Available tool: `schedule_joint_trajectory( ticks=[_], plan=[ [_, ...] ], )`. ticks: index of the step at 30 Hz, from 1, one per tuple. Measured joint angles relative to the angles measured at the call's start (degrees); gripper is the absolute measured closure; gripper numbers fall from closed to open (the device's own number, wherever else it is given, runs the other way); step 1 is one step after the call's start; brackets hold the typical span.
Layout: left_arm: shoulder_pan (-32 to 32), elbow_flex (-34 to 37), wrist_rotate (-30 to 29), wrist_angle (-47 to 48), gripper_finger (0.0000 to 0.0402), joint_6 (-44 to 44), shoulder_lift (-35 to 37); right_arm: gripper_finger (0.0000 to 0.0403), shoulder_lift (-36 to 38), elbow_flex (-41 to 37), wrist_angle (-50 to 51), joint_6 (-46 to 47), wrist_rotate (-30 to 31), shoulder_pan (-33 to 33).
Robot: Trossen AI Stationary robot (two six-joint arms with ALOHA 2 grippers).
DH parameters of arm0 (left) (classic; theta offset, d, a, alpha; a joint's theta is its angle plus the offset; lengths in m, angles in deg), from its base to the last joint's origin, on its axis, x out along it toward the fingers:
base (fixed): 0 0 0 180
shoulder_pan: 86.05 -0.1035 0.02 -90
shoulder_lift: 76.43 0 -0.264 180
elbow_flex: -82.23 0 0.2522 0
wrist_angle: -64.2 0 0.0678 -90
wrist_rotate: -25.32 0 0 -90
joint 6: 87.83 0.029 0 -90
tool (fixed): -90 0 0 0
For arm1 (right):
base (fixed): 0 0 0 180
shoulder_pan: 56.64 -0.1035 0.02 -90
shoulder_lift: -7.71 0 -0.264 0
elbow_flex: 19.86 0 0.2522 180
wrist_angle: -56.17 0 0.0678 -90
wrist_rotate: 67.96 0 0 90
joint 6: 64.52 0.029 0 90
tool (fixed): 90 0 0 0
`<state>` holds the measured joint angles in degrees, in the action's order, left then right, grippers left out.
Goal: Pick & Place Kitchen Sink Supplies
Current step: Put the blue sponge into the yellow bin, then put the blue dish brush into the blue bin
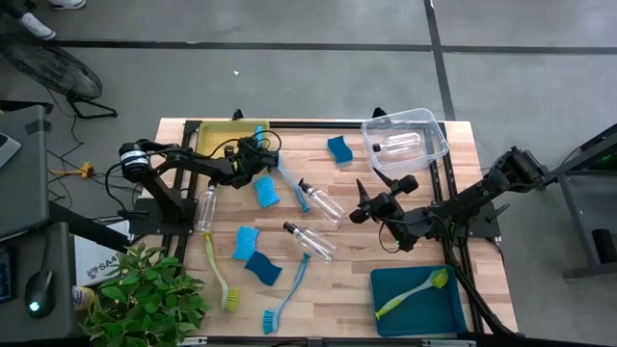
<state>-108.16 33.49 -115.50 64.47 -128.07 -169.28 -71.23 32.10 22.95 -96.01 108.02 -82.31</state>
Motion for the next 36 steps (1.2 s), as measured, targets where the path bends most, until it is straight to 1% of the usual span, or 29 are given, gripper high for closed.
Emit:
schedule_joint_trajectory(
  ticks=[4,7,12,23,30,36],
  plan=[
    [0.0,0.0,1.0,-0.1,0.0232,0.1,0.5,0.0155,0.0,0.0,0.0,0.0,0.0,0.0],
    [0.0,0.0,2.1,0.0,0.0224,0.1,1.0,0.0155,0.0,0.0,0.0,0.0,0.0,0.0],
    [0.0,0.0,3.8,-0.1,0.0222,0.1,1.2,0.0155,0.0,0.0,0.0,0.0,0.0,0.0],
    [0.0,-3.2,4.1,0.4,0.0222,2.9,1.4,0.0155,0.0,0.0,0.0,0.0,0.2,0.0],
    [0.0,-3.8,4.0,2.1,0.0222,3.8,3.7,0.0155,0.0,0.0,0.0,0.0,0.6,0.0],
    [0.0,-3.8,4.6,5.4,0.0222,4.5,8.2,0.0155,0.0,0.0,0.0,0.2,0.7,-0.2]
  ],
)
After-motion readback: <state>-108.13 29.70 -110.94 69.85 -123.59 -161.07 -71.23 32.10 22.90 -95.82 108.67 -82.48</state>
